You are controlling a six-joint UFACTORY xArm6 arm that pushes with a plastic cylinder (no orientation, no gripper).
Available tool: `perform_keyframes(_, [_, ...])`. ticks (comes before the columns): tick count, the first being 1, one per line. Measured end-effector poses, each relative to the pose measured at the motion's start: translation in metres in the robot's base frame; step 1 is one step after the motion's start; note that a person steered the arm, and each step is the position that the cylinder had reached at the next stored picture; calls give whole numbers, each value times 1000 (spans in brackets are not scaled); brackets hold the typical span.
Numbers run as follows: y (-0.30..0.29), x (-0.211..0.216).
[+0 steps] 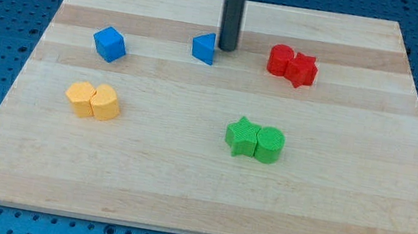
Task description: Push the blue triangle closer to the blue cube
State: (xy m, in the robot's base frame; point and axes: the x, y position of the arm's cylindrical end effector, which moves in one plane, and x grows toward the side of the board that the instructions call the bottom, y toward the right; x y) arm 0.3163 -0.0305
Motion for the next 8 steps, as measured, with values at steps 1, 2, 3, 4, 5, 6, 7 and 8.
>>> perform_keyframes(1, [-37,6])
perform_keyframes(2, [-14,-4])
perform_keyframes(3, [25,-7])
perform_keyframes(4, [30,-1])
perform_keyframes(5, [9,0])
perform_keyframes(6, [-20,1])
perform_keyframes(7, [-24,1])
perform_keyframes(8, [12,-3])
